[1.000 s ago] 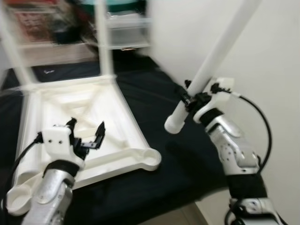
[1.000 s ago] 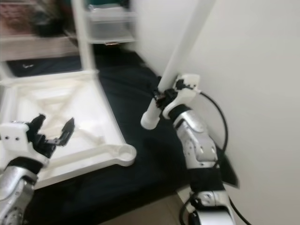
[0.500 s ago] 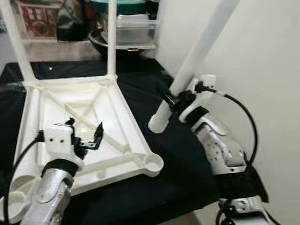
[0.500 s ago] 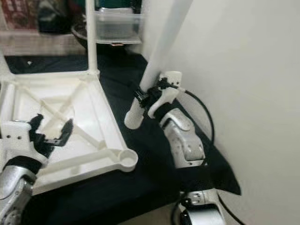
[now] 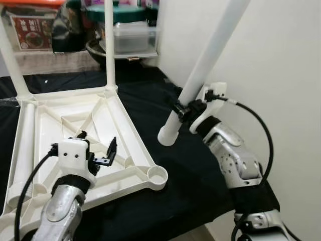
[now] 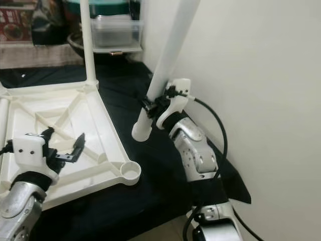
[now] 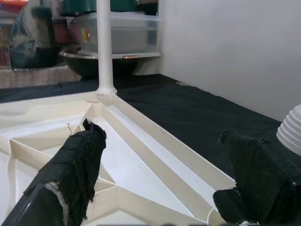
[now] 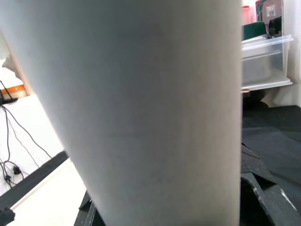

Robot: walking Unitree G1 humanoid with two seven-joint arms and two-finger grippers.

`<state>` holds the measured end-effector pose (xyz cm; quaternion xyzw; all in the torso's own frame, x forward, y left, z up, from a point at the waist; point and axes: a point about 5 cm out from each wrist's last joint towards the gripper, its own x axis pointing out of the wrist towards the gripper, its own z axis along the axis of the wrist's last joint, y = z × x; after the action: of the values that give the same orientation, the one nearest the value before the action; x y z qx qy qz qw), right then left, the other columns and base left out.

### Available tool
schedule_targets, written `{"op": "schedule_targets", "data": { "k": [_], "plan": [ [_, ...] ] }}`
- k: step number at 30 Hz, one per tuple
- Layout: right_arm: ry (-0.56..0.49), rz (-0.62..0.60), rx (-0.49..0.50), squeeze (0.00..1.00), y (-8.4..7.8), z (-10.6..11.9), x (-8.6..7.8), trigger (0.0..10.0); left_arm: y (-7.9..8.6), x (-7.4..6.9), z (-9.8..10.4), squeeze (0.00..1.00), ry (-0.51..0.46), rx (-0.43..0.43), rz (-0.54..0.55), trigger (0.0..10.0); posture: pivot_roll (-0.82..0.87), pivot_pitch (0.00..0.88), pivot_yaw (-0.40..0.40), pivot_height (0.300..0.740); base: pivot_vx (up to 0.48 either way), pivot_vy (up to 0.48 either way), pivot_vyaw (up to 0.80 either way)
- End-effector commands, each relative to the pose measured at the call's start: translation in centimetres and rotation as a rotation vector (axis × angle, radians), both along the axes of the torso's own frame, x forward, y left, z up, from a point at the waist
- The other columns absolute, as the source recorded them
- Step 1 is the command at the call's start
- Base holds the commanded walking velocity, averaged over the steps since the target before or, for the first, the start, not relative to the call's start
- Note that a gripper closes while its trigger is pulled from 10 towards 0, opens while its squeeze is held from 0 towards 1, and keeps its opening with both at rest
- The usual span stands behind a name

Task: Building children table

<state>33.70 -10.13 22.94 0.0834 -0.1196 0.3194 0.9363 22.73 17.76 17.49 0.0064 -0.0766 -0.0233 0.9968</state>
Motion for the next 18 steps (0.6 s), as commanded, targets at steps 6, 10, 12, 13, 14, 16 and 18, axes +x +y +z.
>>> {"op": "schedule_targets", "data": {
  "k": [6, 10, 12, 13, 14, 16, 18],
  "plan": [
    [0.014, 0.015, 0.011, 0.0, 0.25, 0.0, -0.1, 10.0, -0.16, 0.12, -0.25, 0.0, 0.017, 0.02, 0.02, 10.0, 0.11, 0.0, -0.133, 0.74, -0.08, 0.0, 0.0],
    [0.026, 0.019, 0.019, 0.0, 0.33, -0.14, -0.16, 10.0, -0.32, 0.21, -0.27, 0.0, 0.027, 0.045, 0.027, 10.0, 0.11, 0.0, -0.131, 0.74, 0.0, 0.0, 0.0],
    [0.036, 0.027, 0.018, 0.0, 0.46, -0.39, -0.28, 10.0, -0.63, 0.4, -0.28, 0.0, 0.037, 0.047, 0.03, 10.0, 0.11, 0.0, -0.128, 0.74, 0.0, 0.0, 0.0],
    [0.036, 0.027, 0.018, 0.0, 0.46, -0.39, -0.28, 10.0, -0.63, 0.4, -0.28, 0.0, 0.037, 0.047, 0.03, 10.0, 0.11, 0.0, -0.128, 0.74, 0.0, 0.0, 0.0],
    [0.036, 0.027, 0.018, 0.0, 0.46, -0.39, -0.28, 10.0, -0.63, 0.4, -0.28, 0.0, 0.037, 0.047, 0.03, 10.0, 0.11, 0.0, -0.128, 0.74, 0.0, 0.0, 0.0],
    [0.039, 0.03, 0.017, 0.0, 0.52, -0.47, -0.32, 10.0, -0.69, 0.46, -0.36, 0.0, 0.045, 0.046, 0.032, 10.0, 0.11, 0.0, -0.127, 0.74, 0.0, 0.0, 0.0],
    [0.041, 0.033, 0.017, 0.0, 0.58, -0.52, -0.35, 10.0, -0.66, 0.57, -0.56, 0.0, 0.067, 0.042, 0.038, 10.0, 0.11, 0.0, -0.126, 0.74, 0.0, 0.0, 0.0]
  ]
}}
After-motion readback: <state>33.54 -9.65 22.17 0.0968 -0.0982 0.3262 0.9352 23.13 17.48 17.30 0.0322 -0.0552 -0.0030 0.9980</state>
